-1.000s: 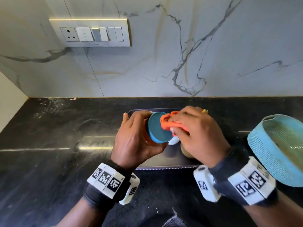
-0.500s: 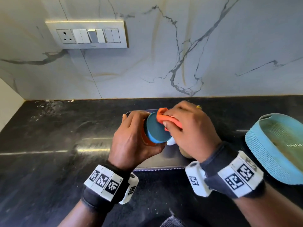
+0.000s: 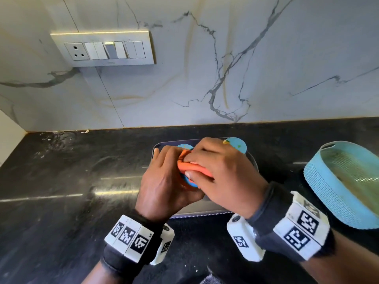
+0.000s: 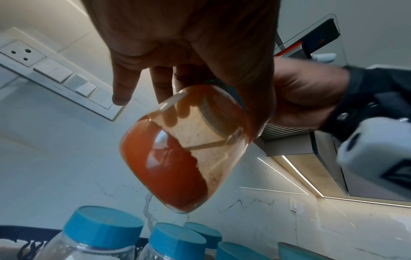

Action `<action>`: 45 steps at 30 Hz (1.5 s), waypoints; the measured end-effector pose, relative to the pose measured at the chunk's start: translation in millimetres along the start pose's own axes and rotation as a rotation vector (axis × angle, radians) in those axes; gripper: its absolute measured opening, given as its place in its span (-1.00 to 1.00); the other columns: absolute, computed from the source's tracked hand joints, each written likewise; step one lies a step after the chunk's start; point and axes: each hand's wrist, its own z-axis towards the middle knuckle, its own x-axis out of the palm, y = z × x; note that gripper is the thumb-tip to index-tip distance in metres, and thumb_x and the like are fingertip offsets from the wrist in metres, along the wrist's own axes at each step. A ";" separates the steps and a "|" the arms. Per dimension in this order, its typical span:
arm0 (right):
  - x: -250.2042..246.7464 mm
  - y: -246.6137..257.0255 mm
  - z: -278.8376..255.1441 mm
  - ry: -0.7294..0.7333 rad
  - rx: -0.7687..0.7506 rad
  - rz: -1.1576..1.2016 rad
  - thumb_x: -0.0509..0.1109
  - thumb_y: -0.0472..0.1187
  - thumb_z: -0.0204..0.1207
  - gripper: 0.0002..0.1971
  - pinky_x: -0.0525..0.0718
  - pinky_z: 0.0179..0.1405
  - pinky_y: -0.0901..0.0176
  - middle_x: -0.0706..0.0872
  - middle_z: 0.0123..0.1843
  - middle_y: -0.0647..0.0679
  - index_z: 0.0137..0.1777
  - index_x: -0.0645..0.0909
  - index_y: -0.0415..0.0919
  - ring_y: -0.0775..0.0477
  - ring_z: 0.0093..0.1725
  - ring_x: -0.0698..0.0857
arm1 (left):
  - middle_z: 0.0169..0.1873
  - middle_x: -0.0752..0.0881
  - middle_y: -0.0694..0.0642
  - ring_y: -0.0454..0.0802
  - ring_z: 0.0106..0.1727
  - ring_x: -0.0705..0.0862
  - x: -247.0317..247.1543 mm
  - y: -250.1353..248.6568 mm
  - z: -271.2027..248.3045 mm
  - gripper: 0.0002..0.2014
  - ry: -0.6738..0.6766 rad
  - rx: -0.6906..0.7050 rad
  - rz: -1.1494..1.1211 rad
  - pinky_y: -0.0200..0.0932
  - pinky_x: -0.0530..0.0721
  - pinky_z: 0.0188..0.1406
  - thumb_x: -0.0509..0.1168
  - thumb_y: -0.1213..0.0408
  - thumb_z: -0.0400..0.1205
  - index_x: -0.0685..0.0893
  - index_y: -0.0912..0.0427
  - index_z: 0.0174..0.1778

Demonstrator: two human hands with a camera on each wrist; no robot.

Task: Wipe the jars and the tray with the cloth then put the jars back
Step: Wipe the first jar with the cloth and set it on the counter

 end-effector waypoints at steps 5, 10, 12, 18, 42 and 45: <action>-6.6 -25.7 4.4 -0.099 0.107 -0.042 0.44 -0.11 0.46 -0.80 0.65 -0.07 0.09 0.75 -0.08 0.01 -0.01 0.85 -0.08 -0.07 -0.12 0.75 | 0.07 0.72 0.03 0.07 -0.01 0.76 -4.4 -0.7 1.1 -0.32 -0.004 -0.009 0.038 0.00 0.71 -0.08 0.66 -0.08 0.25 0.66 0.22 0.19; -2.7 -6.3 -6.8 0.006 0.017 0.020 0.41 -0.08 0.50 -0.78 0.66 -0.02 0.14 0.77 -0.02 0.02 0.04 0.83 -0.08 -0.02 -0.06 0.73 | 0.03 0.70 0.02 0.04 -0.03 0.73 -5.8 2.0 2.6 -0.30 -0.002 -0.042 0.025 -0.12 0.63 -0.09 0.61 -0.13 0.23 0.64 0.19 0.19; -6.7 -18.5 -6.0 -0.013 0.070 0.025 0.46 -0.11 0.47 -0.82 0.65 -0.03 0.17 0.76 -0.04 0.05 0.00 0.82 -0.09 0.00 -0.07 0.73 | 0.03 0.70 0.01 0.02 -0.03 0.73 -5.5 0.1 2.9 -0.29 -0.007 -0.034 0.036 -0.11 0.66 -0.09 0.62 -0.15 0.24 0.65 0.18 0.20; -2.1 -6.5 -7.4 -0.058 0.002 -0.020 0.43 -0.13 0.52 -0.83 0.65 -0.05 0.15 0.74 -0.06 -0.03 0.02 0.78 -0.15 -0.05 -0.11 0.72 | 0.06 0.69 -0.01 0.02 0.04 0.71 -5.7 -1.2 5.5 -0.29 0.011 -0.002 0.013 -0.12 0.65 0.00 0.59 -0.16 0.26 0.64 0.19 0.22; -9.9 -5.4 4.5 -0.274 0.231 0.006 0.50 -0.08 0.44 -0.82 0.73 -0.20 0.05 0.75 -0.15 0.01 -0.04 0.89 -0.05 0.00 -0.19 0.73 | 0.12 0.75 0.06 0.12 0.12 0.77 -4.4 -7.1 12.0 -0.29 0.011 0.057 0.121 0.54 0.41 0.52 0.55 -0.21 0.34 0.67 0.25 0.24; -12.2 1.1 10.3 -0.285 0.194 0.001 0.52 -0.13 0.44 -0.83 0.71 -0.19 0.06 0.73 -0.16 -0.01 -0.03 0.89 -0.07 -0.04 -0.17 0.71 | 0.12 0.75 0.07 0.08 0.14 0.73 -8.6 -7.8 13.8 -0.27 -0.001 0.053 0.104 0.51 0.44 0.52 0.53 -0.24 0.35 0.67 0.28 0.23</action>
